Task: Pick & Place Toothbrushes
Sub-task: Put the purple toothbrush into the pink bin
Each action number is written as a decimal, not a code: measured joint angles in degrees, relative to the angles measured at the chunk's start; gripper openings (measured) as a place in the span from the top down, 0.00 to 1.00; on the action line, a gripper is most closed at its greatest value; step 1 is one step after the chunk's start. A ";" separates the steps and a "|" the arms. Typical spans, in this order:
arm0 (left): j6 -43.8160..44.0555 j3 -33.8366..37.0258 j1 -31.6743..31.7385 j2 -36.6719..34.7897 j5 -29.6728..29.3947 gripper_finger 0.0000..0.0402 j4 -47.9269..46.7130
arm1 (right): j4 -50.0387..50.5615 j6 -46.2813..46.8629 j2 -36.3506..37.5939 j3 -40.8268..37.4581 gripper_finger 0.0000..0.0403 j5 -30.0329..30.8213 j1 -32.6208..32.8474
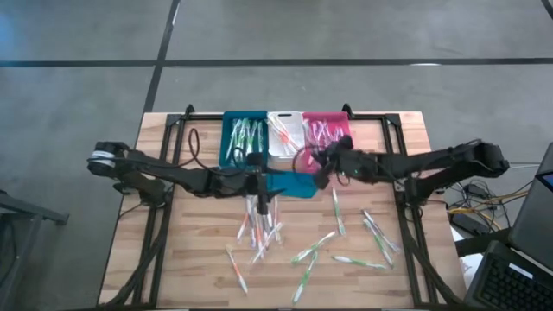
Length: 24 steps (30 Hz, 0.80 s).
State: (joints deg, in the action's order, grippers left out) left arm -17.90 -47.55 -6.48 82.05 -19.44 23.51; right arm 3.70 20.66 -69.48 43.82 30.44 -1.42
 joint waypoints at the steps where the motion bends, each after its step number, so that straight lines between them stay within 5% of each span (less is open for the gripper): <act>1: 0.00 0.00 0.00 -0.28 0.00 0.41 -0.09 | 1.86 1.07 -0.09 0.80 0.94 -1.66 -1.89; 12: -0.49 0.00 0.00 -0.97 -0.17 0.41 -1.43 | 21.02 13.01 -0.29 5.17 0.94 -15.65 -20.70; 24: -0.40 0.00 0.02 -0.97 -0.17 0.41 -1.58 | 23.60 14.50 -6.91 5.75 0.94 -17.67 -26.83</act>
State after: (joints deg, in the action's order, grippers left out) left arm -18.31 -47.55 -6.46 81.08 -19.62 21.94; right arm 27.30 35.16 -76.40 49.57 12.77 -28.25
